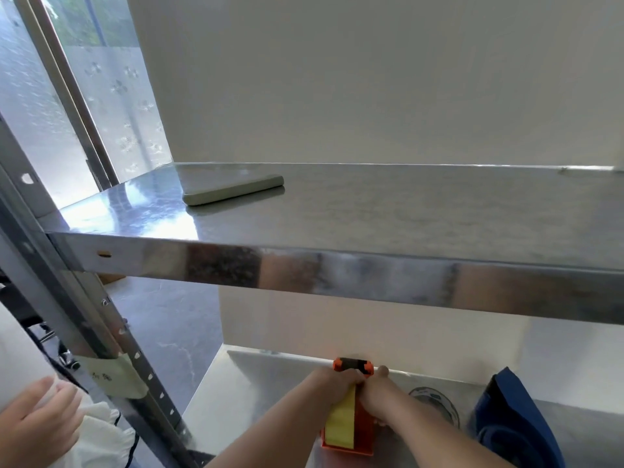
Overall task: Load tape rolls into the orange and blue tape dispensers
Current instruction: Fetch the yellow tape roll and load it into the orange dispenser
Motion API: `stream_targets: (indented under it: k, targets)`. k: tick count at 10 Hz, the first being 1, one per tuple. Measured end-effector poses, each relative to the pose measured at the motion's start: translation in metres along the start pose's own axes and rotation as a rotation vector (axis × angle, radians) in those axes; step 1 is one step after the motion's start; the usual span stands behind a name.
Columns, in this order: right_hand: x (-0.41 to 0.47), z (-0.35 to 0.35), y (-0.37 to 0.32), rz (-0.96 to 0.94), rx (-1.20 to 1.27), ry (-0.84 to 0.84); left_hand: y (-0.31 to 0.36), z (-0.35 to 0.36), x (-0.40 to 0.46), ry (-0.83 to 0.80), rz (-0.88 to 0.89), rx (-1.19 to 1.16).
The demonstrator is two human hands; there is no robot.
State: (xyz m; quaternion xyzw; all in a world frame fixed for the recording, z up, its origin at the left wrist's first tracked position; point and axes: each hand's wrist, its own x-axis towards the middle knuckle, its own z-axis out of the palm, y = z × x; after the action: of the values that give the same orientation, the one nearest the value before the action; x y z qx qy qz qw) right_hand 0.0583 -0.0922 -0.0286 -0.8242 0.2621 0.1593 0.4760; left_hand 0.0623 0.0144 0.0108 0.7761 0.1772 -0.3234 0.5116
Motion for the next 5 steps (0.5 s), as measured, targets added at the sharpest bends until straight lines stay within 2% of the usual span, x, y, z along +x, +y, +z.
stream_targets:
  k: [1,3,4,5]
  targets:
    - [0.008,0.002,0.005,-0.062,-0.055,0.000,-0.004,0.002,0.006,-0.008,0.076,0.008]
    - [-0.003,-0.003,-0.001,0.078,-0.055,-0.071,-0.012,0.009,0.006,0.033,0.061,0.046]
    - [-0.005,-0.006,0.001,0.031,-0.088,-0.072,-0.013,0.010,0.005,0.087,0.058,0.039]
    - [-0.012,-0.010,0.005,-0.097,-0.103,-0.038,-0.010,0.009,0.000,0.144,0.079,0.048]
